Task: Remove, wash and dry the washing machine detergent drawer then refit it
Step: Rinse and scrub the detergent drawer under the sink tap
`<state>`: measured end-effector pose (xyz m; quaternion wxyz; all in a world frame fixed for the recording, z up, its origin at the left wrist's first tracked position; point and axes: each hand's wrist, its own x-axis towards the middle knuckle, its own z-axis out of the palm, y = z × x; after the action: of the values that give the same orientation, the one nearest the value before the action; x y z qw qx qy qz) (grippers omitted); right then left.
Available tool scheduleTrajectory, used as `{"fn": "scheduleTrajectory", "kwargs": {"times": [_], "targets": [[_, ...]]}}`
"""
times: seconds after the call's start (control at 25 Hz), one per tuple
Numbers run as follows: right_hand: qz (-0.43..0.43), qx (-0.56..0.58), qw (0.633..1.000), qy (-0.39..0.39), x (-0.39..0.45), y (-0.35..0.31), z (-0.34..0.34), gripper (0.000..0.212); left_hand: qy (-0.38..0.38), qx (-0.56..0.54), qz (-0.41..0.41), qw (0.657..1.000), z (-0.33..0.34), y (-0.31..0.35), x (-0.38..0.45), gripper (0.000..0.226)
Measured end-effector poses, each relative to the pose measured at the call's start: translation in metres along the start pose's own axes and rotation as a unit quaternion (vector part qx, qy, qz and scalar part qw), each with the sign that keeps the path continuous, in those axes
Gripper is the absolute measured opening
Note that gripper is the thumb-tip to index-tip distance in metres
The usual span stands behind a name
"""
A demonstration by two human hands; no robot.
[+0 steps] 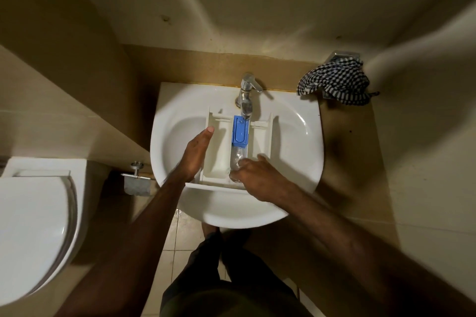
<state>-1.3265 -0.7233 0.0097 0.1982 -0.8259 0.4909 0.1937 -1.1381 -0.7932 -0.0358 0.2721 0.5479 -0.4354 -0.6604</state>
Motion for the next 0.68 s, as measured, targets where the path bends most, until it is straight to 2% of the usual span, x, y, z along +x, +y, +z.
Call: {"fn": "scheduleTrajectory", "kwargs": {"times": [0.12, 0.2, 0.24, 0.36, 0.48, 0.56, 0.68], "targets": [[0.048, 0.129, 0.990, -0.023, -0.002, -0.010, 0.000, 0.046, 0.006, 0.017, -0.003, 1.000, -0.001, 0.000, 0.000, 0.041], [0.088, 0.187, 0.978, -0.002, -0.001, -0.026, -0.001, 0.030, -0.005, 0.027, -0.002, 1.000, -0.001, -0.001, 0.001, 0.047], [0.128, 0.232, 0.964, 0.013, 0.003, -0.036, -0.003, 0.031, -0.010, 0.030, -0.004, 0.999, -0.001, -0.001, 0.001, 0.050], [0.293, 0.372, 0.880, 0.046, 0.020, -0.072, -0.007, 0.063, -0.009, 0.052, -0.004, 0.999, -0.002, -0.001, 0.002, 0.052], [0.330, 0.358, 0.865, 0.123, 0.029, -0.093, 0.000, 0.076, 0.002, 0.057, -0.009, 0.998, -0.002, 0.000, 0.002, 0.042], [0.321, 0.365, 0.856, 0.174, 0.029, -0.090, 0.001, 0.088, -0.009, 0.037, -0.010, 0.999, -0.003, -0.002, 0.003, 0.048], [0.334, 0.400, 0.839, 0.156, 0.038, -0.080, -0.007, 0.097, -0.012, 0.027, -0.003, 1.000, -0.003, -0.003, 0.003, 0.052]]}}
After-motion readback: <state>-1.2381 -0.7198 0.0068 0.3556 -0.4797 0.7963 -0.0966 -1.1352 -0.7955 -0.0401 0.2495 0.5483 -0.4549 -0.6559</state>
